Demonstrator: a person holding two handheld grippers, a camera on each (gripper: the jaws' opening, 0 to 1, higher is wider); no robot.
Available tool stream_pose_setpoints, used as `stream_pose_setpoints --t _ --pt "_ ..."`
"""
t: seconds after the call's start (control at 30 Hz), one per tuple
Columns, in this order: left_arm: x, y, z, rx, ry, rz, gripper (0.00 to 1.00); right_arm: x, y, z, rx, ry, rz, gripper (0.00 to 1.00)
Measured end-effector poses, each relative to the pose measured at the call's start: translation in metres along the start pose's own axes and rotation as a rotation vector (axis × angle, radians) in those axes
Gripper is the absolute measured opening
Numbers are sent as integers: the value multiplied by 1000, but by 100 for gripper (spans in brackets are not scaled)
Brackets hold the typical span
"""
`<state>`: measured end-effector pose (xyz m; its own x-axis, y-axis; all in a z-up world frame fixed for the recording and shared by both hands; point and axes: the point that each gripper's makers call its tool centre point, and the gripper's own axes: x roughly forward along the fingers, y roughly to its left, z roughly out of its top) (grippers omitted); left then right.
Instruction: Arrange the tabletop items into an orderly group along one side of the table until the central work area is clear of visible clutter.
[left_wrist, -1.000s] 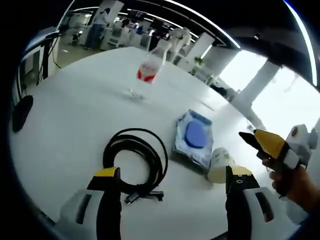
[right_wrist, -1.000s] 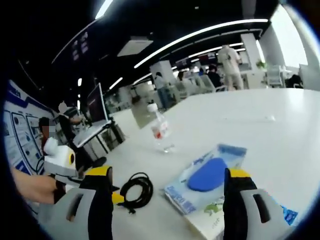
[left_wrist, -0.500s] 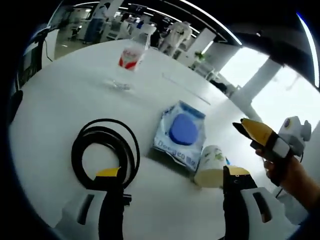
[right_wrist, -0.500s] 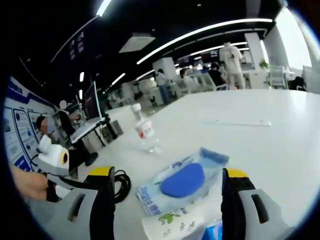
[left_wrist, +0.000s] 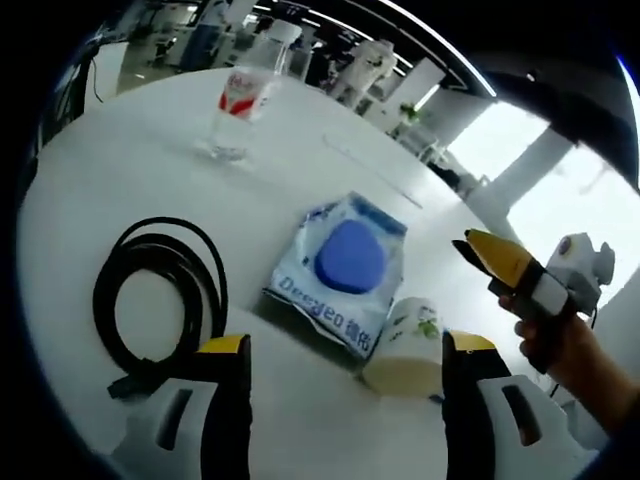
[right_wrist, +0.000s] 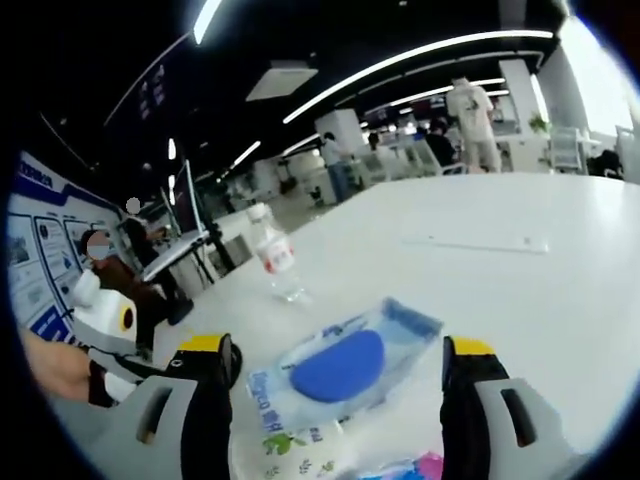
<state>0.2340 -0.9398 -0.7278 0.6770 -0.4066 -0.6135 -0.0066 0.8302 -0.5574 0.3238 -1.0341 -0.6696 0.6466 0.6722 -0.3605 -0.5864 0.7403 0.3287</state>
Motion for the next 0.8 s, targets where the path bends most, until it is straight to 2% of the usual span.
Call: stream_pose_setpoints --t 0.2,0.33,0.6,0.8 --pt "6 5 3 -49 -9 21 74 6 -11 4 -21 13 25 84" --pt "11 2 3 -67 -13 23 73 16 -25 5 -28 40 42 82" --pt "17 2 -1 -116 -19 39 69 41 -40 8 -51 80 99 80" --pt "20 3 0 -130 -29 55 64 63 -59 7 -98 133 100 68"
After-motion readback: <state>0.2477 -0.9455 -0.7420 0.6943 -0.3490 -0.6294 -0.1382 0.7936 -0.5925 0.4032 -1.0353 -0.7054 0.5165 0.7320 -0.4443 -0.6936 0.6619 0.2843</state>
